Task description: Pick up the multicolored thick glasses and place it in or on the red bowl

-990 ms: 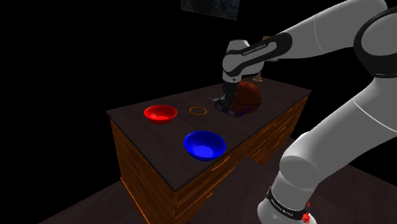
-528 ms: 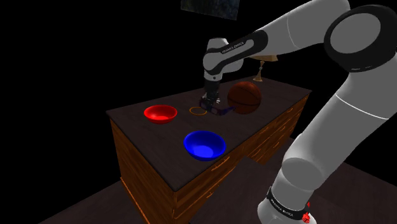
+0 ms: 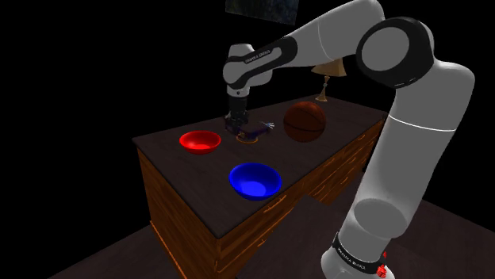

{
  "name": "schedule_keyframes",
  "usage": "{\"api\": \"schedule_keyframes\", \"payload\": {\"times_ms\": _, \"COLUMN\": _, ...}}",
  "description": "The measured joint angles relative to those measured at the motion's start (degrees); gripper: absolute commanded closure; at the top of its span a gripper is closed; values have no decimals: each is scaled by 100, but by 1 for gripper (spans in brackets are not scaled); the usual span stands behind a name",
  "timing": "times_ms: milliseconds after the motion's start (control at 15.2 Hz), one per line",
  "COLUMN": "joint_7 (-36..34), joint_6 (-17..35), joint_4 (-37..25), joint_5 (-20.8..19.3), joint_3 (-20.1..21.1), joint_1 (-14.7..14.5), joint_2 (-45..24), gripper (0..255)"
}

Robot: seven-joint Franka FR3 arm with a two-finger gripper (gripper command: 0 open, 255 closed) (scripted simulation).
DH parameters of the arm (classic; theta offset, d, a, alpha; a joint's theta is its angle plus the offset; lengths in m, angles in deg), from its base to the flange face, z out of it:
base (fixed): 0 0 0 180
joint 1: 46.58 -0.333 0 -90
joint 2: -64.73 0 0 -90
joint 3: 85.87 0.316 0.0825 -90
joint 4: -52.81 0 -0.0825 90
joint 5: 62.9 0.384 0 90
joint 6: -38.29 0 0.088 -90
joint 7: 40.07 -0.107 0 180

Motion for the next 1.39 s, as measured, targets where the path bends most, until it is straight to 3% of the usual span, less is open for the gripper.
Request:
{"api": "schedule_keyframes", "payload": {"times_ms": 594, "joint_7": -604, "joint_6": -677, "joint_4": -2253, "joint_5": 69, "joint_3": 279, "joint_1": -345, "joint_2": -1592, "gripper": 255}}
{"api": "schedule_keyframes", "payload": {"times_ms": 1122, "joint_7": -1019, "joint_6": -1750, "joint_4": -5307, "joint_5": 74, "joint_3": 410, "joint_1": -616, "joint_2": -3576, "gripper": 255}}
{"api": "schedule_keyframes", "payload": {"times_ms": 1386, "joint_7": -1052, "joint_6": -1579, "joint_4": -5289, "joint_5": 73, "joint_3": 416, "joint_1": -639, "joint_2": -3733, "gripper": 255}}
